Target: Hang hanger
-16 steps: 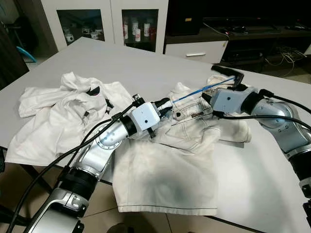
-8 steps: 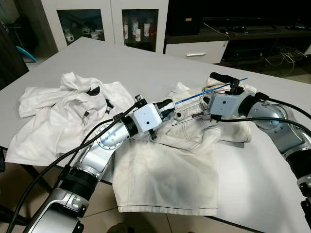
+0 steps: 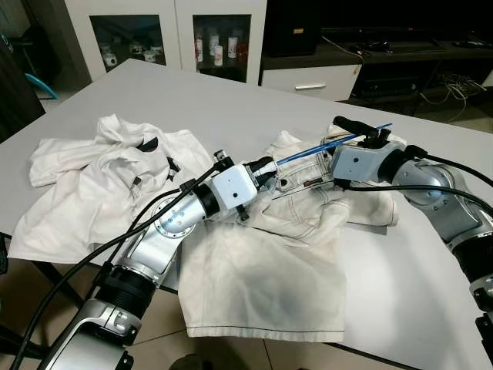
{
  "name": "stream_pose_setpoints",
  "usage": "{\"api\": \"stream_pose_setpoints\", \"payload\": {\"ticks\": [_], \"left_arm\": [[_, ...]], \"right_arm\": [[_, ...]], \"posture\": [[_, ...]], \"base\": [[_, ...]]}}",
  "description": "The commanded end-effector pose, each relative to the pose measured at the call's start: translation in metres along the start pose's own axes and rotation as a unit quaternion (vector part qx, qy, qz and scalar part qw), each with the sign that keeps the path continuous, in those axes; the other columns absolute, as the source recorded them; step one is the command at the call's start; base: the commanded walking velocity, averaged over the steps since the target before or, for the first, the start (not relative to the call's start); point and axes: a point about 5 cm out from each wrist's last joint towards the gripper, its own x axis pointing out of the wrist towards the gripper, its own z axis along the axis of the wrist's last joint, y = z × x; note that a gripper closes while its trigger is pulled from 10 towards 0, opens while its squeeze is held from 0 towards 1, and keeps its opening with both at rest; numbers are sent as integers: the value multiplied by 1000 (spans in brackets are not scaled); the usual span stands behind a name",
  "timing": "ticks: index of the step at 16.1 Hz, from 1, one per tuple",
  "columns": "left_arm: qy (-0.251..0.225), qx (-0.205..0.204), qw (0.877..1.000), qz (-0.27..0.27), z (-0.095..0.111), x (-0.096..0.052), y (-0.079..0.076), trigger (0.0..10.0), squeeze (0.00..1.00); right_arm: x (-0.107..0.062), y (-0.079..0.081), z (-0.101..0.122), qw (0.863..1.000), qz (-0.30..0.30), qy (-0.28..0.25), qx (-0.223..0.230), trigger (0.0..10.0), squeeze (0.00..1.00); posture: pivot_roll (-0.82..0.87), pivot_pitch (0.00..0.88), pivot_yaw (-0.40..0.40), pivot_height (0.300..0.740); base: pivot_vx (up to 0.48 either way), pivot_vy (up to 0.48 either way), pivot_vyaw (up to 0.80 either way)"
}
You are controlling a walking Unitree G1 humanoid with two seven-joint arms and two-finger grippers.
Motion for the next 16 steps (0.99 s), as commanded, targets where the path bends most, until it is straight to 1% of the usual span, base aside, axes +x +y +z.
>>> {"api": "stream_pose_setpoints", "payload": {"ticks": [1,4,5,6,7,8,9,10,11,16], "left_arm": [[-14,13,1000,0,7,2,1,10000,0],[-15,18,1000,9,8,3,3,10000,0],[-13,22,1000,12,7,4,4,10000,0],[-12,26,999,14,7,4,4,10000,0],[-11,31,999,15,8,4,4,10000,0],[-9,41,999,22,8,5,6,10000,0],[-9,42,999,24,8,6,7,10000,0],[-9,43,999,26,8,6,8,10000,0],[-9,43,999,28,8,6,8,10000,0],[-11,46,998,33,9,5,9,10000,0]], "right_arm": [[1,-8,-1,1000,-9,6,-5,0,0],[0,-5,-3,1000,-5,9,-7,0,0],[-1,-6,-3,1000,-10,12,-11,6902,0],[-1,-4,-4,1000,-3,15,-10,10000,0],[-1,-3,-4,1000,2,17,-9,10000,0],[-1,0,-3,1000,8,10,-5,5373,0],[-1,0,-2,1000,5,8,-6,5373,0],[-1,-1,-1,1000,2,5,-8,0,0],[1,-5,0,1000,-10,2,-20,0,0],[2,-9,1,999,-21,1,-39,0,0]], "posture": [[61,0,-60,723],[55,0,-58,723],[54,0,-58,723],[54,0,-58,723],[54,0,-58,723],[54,0,-61,723],[54,0,-61,723],[55,0,-63,723],[57,0,-64,723],[60,0,-66,723]], "base": [[0,0,0],[0,0,0],[0,0,0],[0,0,0],[0,0,0],[0,0,0],[0,0,0],[0,0,0],[0,0,0],[0,0,0]]}}
